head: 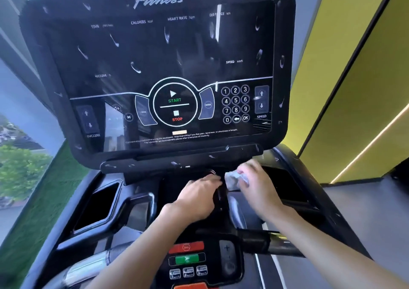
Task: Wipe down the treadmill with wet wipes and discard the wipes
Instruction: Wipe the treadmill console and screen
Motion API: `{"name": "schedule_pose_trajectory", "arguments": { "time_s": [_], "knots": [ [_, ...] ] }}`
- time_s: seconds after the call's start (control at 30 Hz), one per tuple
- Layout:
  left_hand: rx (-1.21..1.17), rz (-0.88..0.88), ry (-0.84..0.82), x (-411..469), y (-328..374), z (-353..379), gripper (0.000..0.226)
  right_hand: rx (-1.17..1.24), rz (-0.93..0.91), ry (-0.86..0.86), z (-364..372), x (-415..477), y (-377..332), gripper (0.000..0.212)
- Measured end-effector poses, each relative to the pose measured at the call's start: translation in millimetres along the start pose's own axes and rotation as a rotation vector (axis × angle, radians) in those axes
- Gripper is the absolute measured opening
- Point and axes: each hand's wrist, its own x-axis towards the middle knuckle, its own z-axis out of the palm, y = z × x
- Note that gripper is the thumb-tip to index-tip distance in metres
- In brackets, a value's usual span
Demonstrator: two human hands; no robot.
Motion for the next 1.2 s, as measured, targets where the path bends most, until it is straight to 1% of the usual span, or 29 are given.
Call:
{"name": "schedule_pose_trajectory", "arguments": {
  "time_s": [0.1, 0.17, 0.2, 0.3, 0.37, 0.43, 0.5, 0.67, 0.73, 0.83, 1.03, 1.13, 1.2],
  "knots": [
    [-0.026, -0.004, 0.049, -3, -3, 2, 0.073, -0.142, -0.190, -0.140, 17, 5, 11, 0.020],
    [-0.075, -0.024, 0.061, -4, -5, 4, 0.073, -0.262, -0.267, -0.139, 20, 3, 17, 0.020],
    [-0.098, -0.036, 0.071, -4, -5, 5, 0.072, -0.328, -0.296, -0.140, 20, 2, 20, 0.025],
    [-0.121, -0.045, 0.104, -2, -5, 8, 0.070, -0.436, -0.316, -0.174, 18, -4, 24, 0.051],
    [-0.115, -0.046, 0.115, -1, -6, 9, 0.069, -0.494, -0.320, -0.167, 17, -4, 23, 0.057],
    [-0.112, -0.052, 0.116, 0, -7, 10, 0.069, -0.543, -0.294, -0.159, 15, -3, 18, 0.059],
    [-0.110, -0.058, 0.123, 0, -7, 11, 0.069, -0.538, -0.287, -0.180, 13, -6, 13, 0.059],
    [-0.125, -0.046, 0.167, 2, -9, 12, 0.067, -0.420, -0.427, -0.233, 6, -9, 15, 0.058],
    [-0.123, -0.048, 0.172, 2, -9, 12, 0.066, -0.424, -0.445, -0.255, -1, -12, 20, 0.062],
    [-0.121, -0.048, 0.171, 3, -8, 11, 0.065, -0.455, -0.410, -0.321, -4, -16, 18, 0.070],
    [-0.133, -0.059, 0.157, 5, -11, 15, 0.065, -0.421, -0.249, -0.295, -2, -16, 15, 0.061],
    [-0.141, -0.055, 0.163, 6, -10, 14, 0.062, -0.373, -0.297, -0.334, 0, -19, 18, 0.065],
    [-0.142, -0.054, 0.167, 7, -10, 14, 0.062, -0.315, -0.284, -0.346, -2, -14, 17, 0.061]
  ]
}}
